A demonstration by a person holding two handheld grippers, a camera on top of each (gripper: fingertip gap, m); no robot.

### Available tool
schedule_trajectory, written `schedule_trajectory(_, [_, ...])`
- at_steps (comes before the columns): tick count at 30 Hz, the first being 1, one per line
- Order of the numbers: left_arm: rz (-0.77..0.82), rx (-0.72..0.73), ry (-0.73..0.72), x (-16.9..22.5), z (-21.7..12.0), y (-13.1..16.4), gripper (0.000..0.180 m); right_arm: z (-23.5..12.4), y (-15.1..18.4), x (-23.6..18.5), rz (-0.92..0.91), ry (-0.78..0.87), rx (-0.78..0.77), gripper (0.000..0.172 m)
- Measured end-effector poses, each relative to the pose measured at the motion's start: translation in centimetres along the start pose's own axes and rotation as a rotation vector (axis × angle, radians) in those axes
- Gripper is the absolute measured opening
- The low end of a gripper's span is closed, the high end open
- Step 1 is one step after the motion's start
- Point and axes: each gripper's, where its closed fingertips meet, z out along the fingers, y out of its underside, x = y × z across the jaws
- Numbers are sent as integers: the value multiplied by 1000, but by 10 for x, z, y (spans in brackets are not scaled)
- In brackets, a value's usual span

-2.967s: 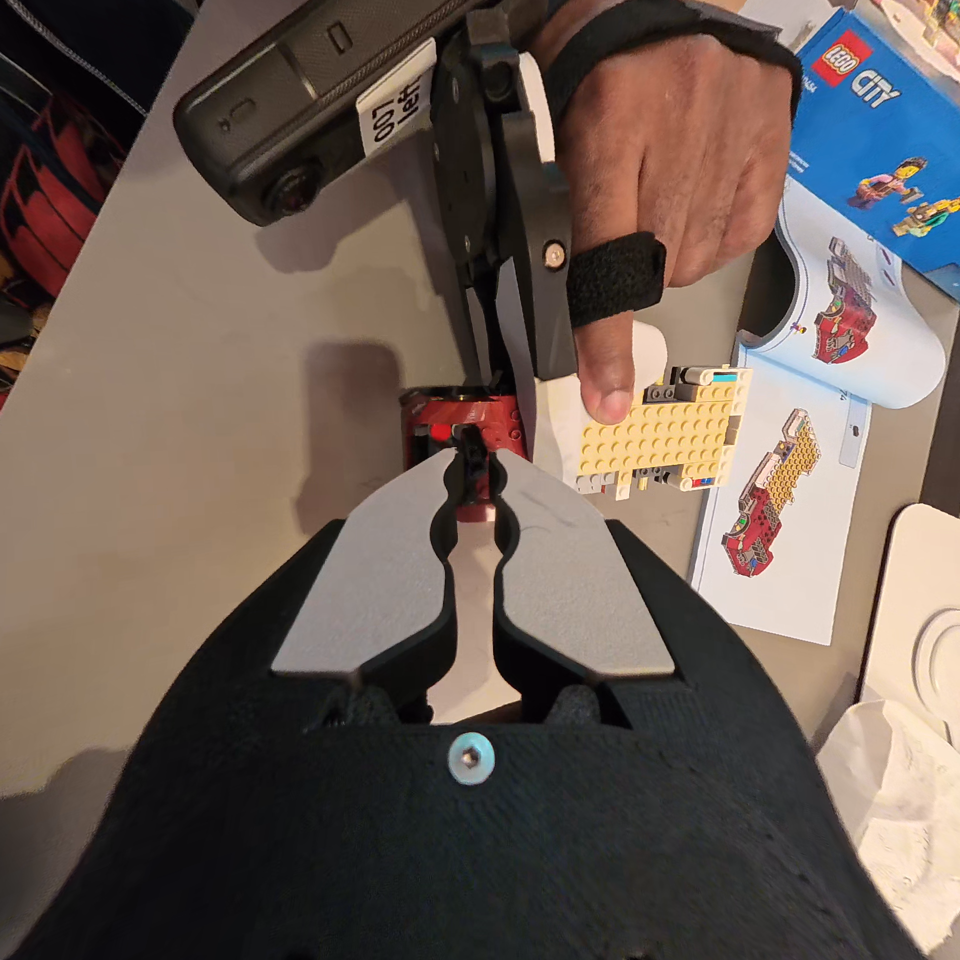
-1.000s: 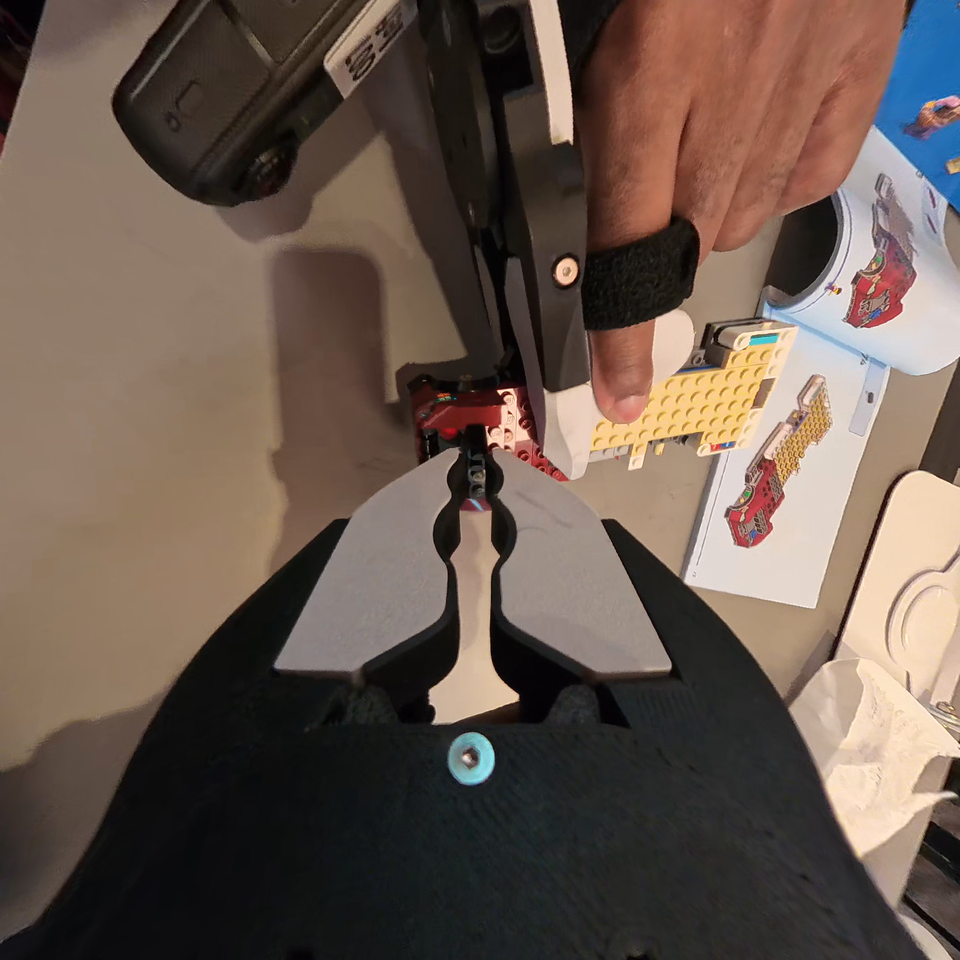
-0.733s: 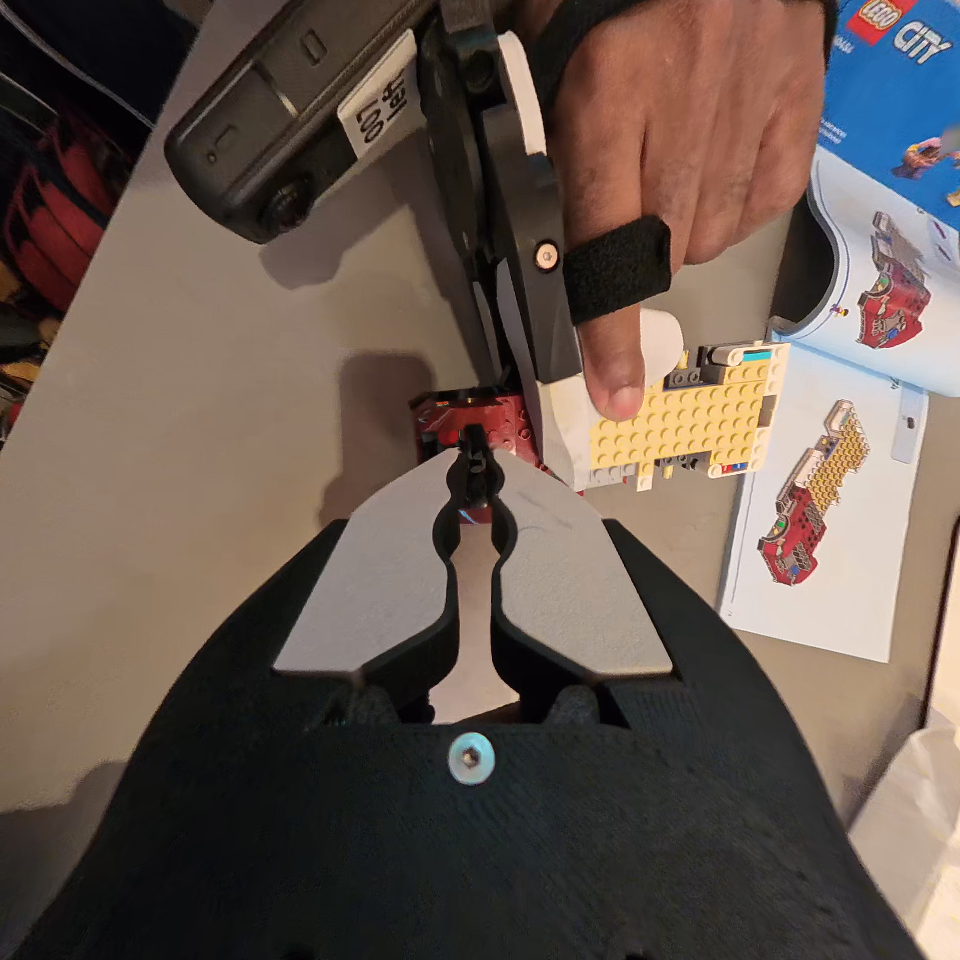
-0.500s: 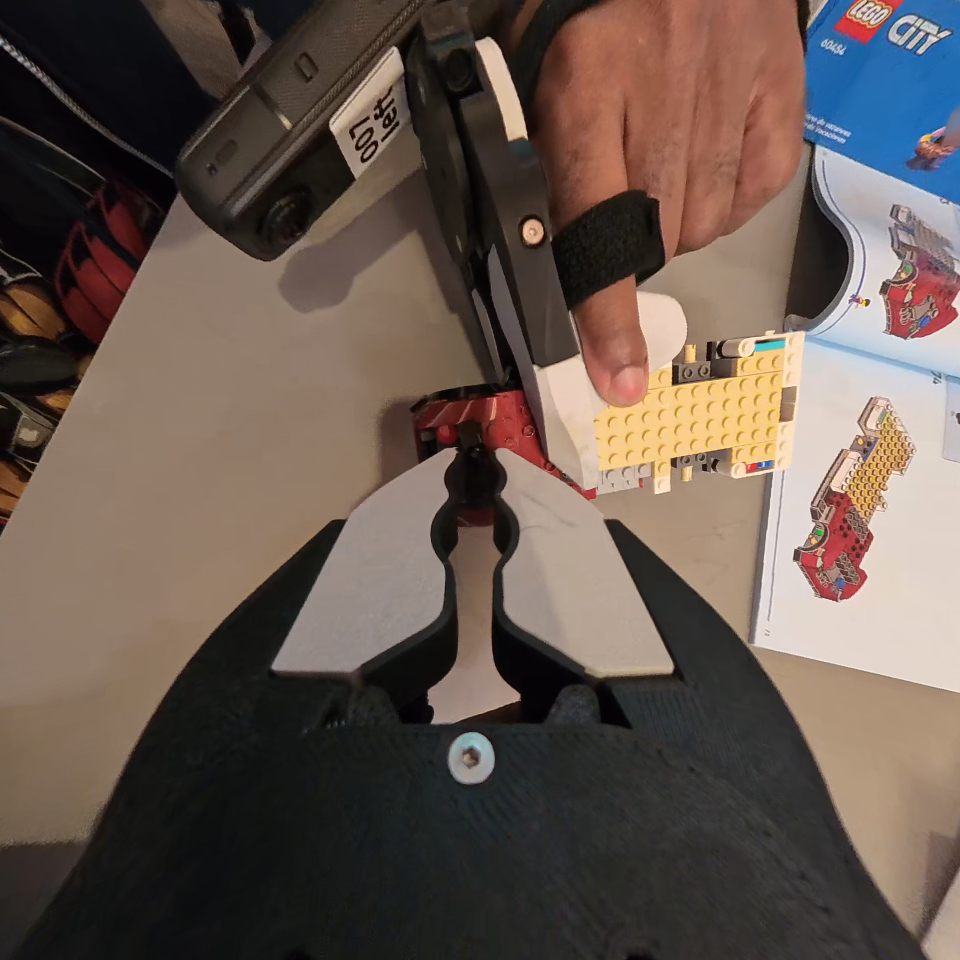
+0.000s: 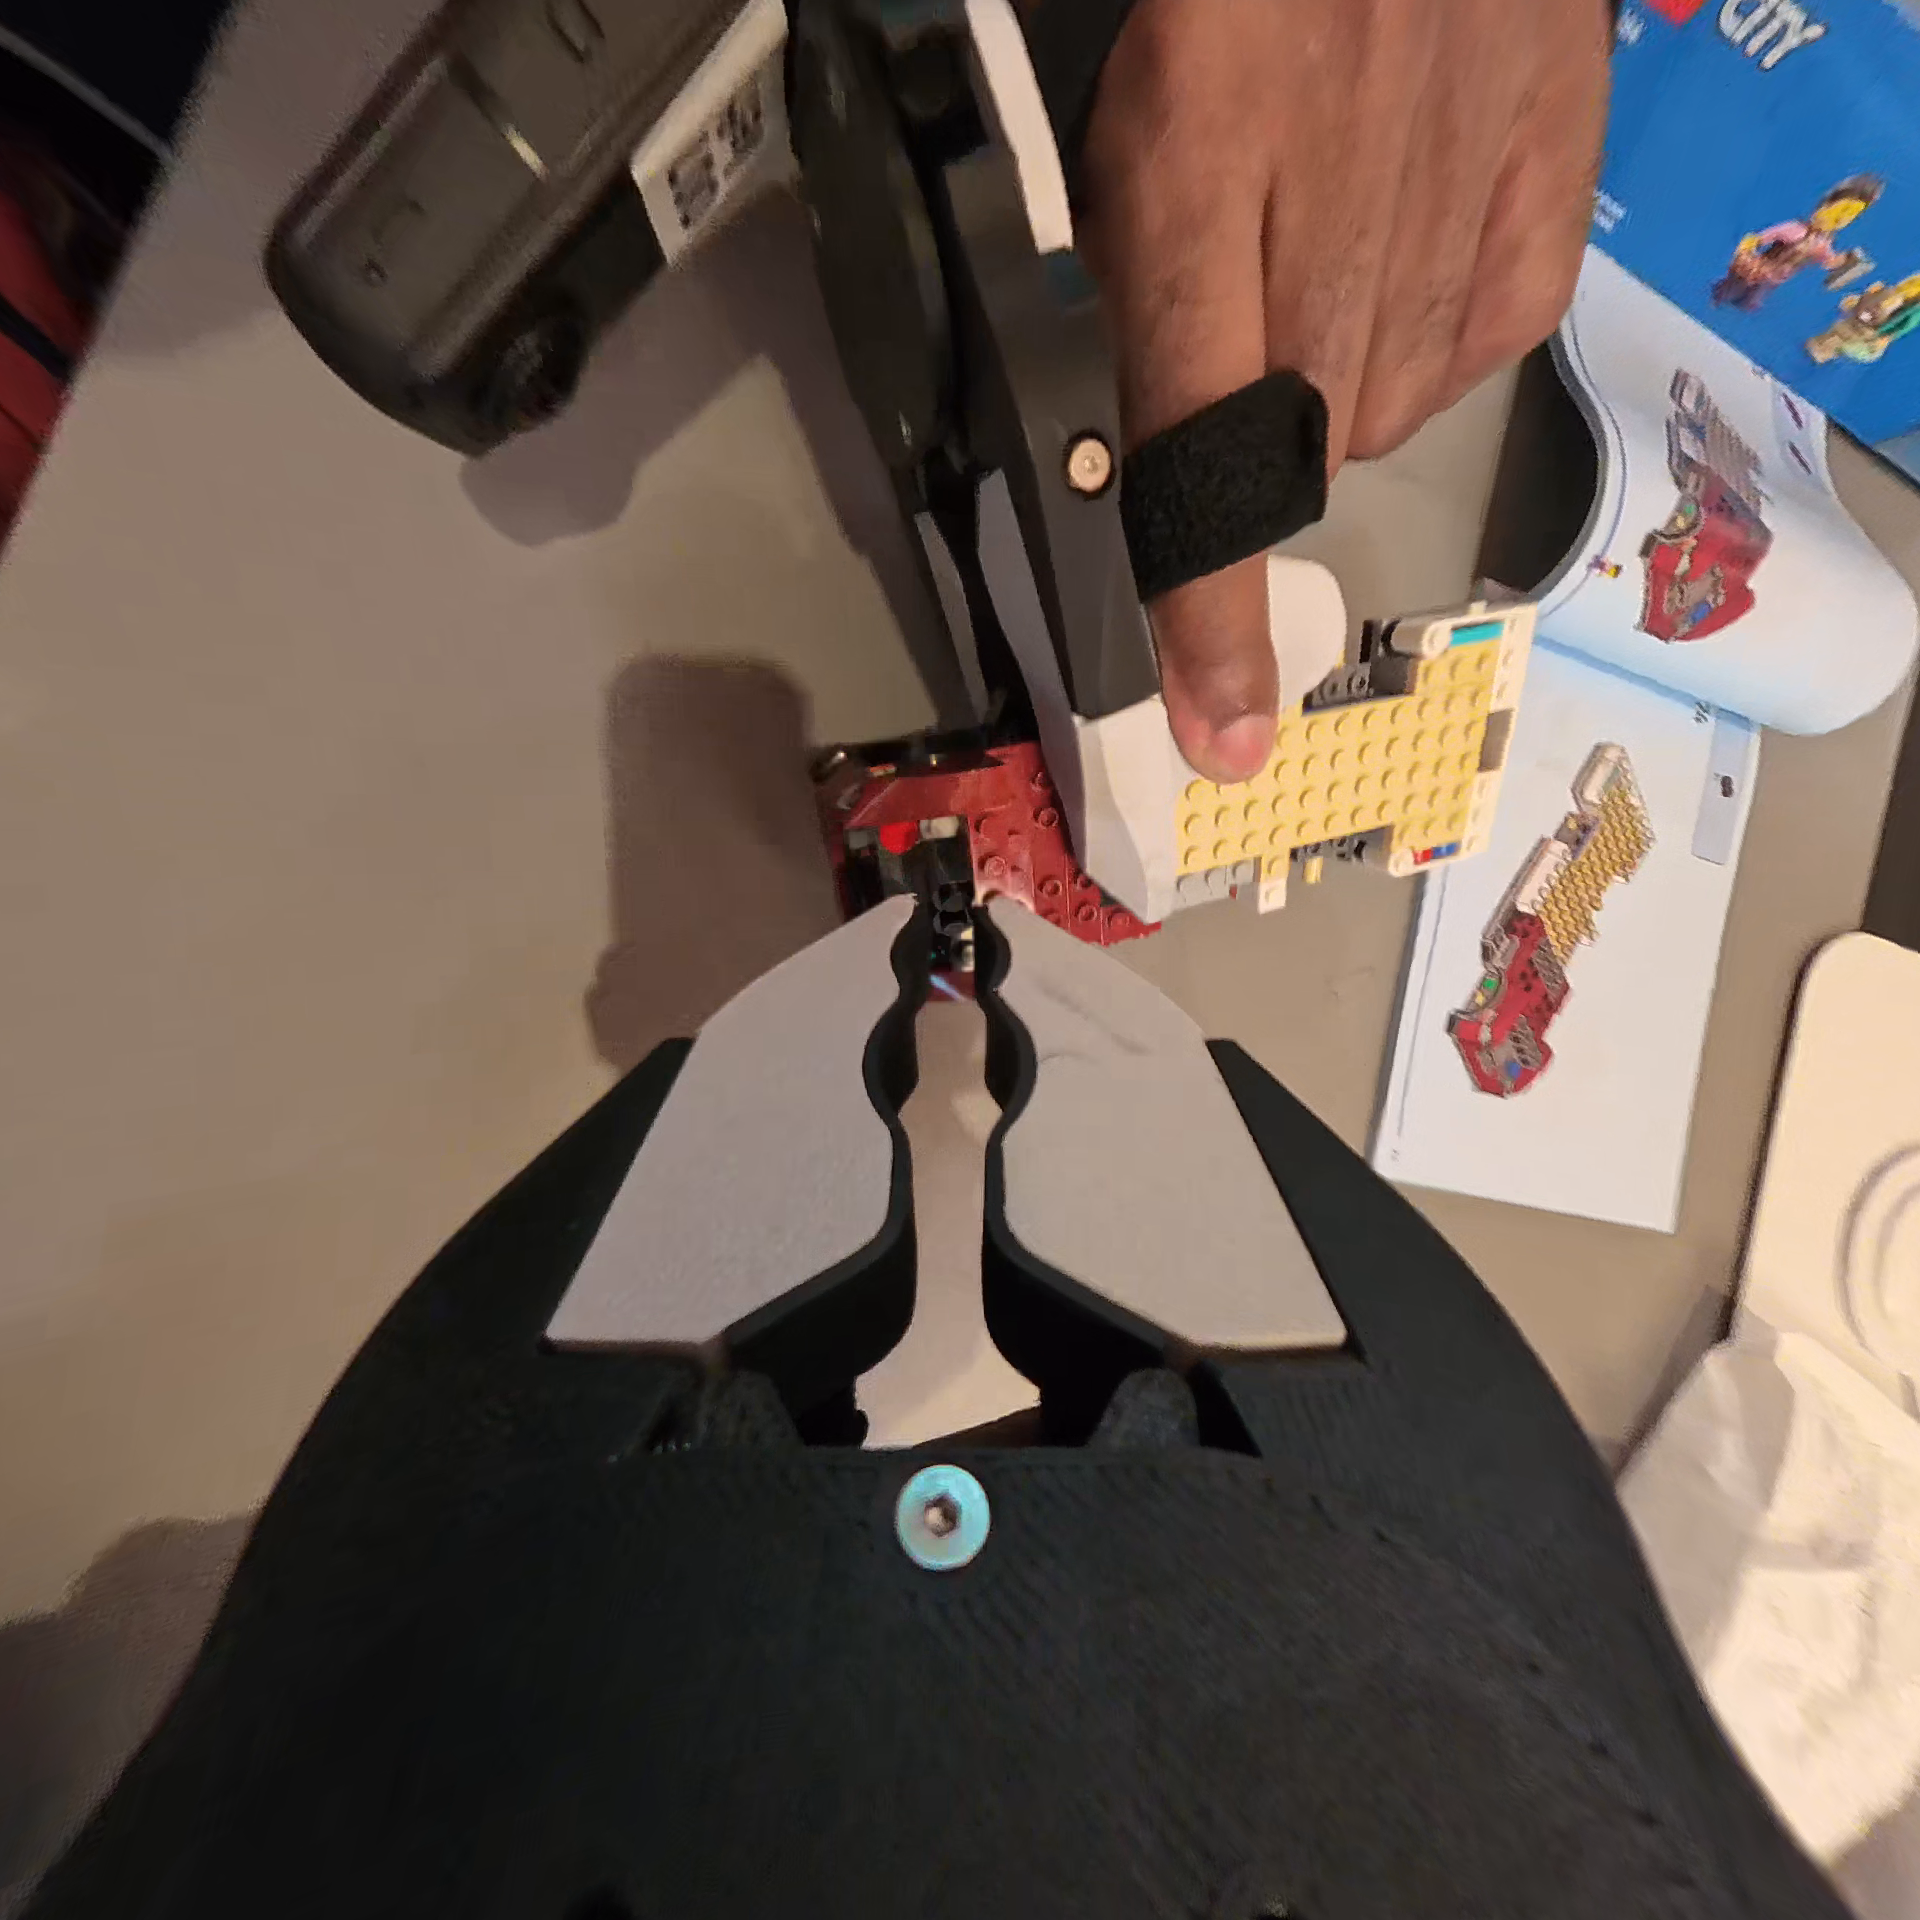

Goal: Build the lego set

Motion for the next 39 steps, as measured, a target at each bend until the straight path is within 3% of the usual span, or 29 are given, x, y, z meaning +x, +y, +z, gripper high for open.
schedule_trajectory(6, [42,-36,42,5,6,3,33,7,8,-3,-92,84,-185,8])
schedule_trajectory(19, [81,-83,113,13,14,9,33,21,10,1,-149,172,-331,8])
schedule_trajectory(39, [-42,25,64,6,15,0,34,9,0,1,-112,28,-10,7])
